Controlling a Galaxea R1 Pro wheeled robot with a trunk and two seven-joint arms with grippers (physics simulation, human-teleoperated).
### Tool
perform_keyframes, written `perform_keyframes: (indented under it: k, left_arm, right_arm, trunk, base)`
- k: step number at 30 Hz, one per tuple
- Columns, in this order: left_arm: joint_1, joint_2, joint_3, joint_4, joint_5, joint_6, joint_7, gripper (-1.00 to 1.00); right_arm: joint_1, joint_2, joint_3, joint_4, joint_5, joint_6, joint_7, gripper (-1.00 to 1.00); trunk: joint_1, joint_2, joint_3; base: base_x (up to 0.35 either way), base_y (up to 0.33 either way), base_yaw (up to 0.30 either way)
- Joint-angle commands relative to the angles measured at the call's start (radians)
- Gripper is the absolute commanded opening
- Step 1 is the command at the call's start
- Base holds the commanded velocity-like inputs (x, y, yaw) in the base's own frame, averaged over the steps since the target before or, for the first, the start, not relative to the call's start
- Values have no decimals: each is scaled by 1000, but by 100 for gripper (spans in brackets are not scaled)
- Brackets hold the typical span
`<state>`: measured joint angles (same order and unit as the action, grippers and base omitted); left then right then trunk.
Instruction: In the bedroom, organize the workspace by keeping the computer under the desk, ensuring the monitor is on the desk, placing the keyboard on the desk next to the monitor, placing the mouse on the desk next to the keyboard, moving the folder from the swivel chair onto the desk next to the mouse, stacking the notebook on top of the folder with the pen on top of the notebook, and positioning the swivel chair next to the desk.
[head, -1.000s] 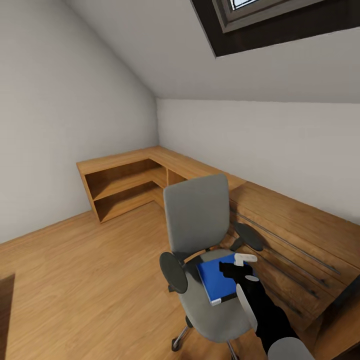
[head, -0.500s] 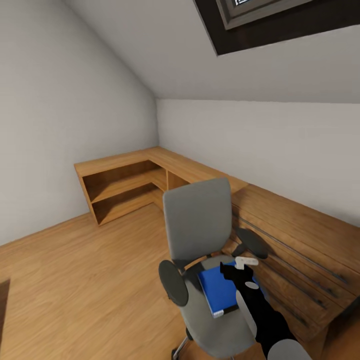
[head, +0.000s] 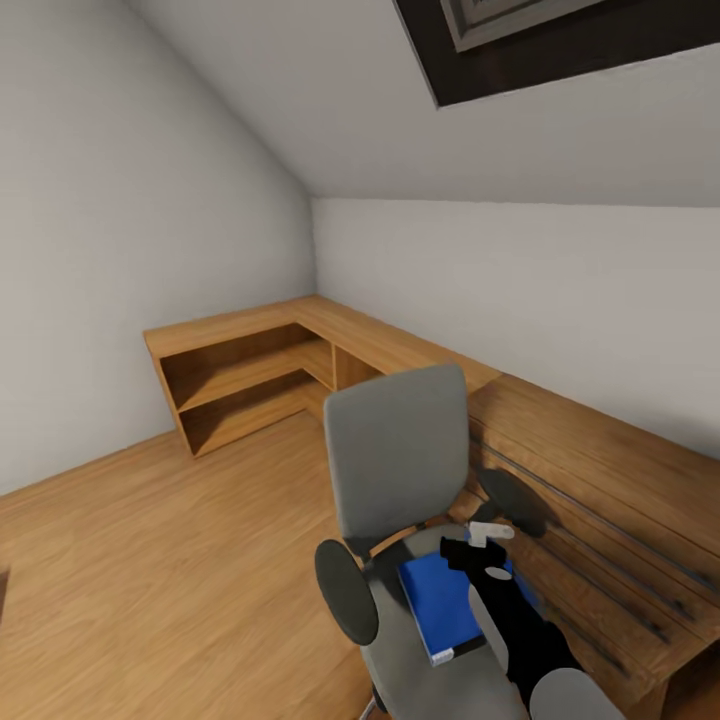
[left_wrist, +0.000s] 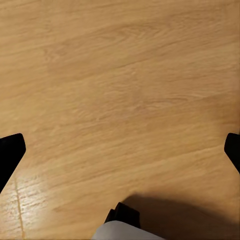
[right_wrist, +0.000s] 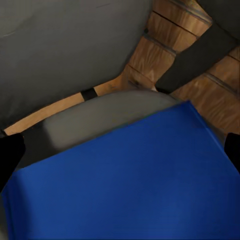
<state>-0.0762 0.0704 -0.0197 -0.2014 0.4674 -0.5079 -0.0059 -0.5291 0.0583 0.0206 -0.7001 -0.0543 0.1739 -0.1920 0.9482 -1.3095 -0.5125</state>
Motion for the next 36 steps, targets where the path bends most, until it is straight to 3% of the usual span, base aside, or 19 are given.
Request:
perform_keyframes:
  k: [1, 10, 16, 27, 30, 36]
  left_arm:
    - [-1, 0, -2, 0, 4, -3, 0, 100]
    - [-1, 2, 1, 0, 5, -3, 0, 100]
    - [-1, 2, 2, 0, 5, -3, 0, 100]
    - [-1, 2, 3, 0, 5, -3, 0, 100]
    - [-1, -15, 3, -6, -1, -16, 3, 100]
    - [-1, -23, 3, -6, -1, -16, 4, 100]
  right_arm:
    - [-24, 0, 2, 12, -6, 15, -13, 100]
    - [-186, 2, 2, 164, -8, 56, -34, 100]
    - [-254, 0, 2, 288, -12, 60, -35, 100]
    - [-274, -1, -1, 324, -13, 52, -36, 100]
    - [-291, 16, -1, 307, -18, 56, -32, 100]
    - [-318, 50, -1, 303, -18, 57, -32, 100]
  trunk:
    - [0, -1, -1]
    - [0, -1, -1]
    - [0, -1, -1]
    - [0, -1, -1]
    - [0, -1, -1]
    - [0, -1, -1]
  base:
    - [47, 0, 0]
    - [12, 0, 0]
    - [0, 0, 0]
    - [0, 0, 0]
    - [0, 0, 0]
    - [0, 0, 0]
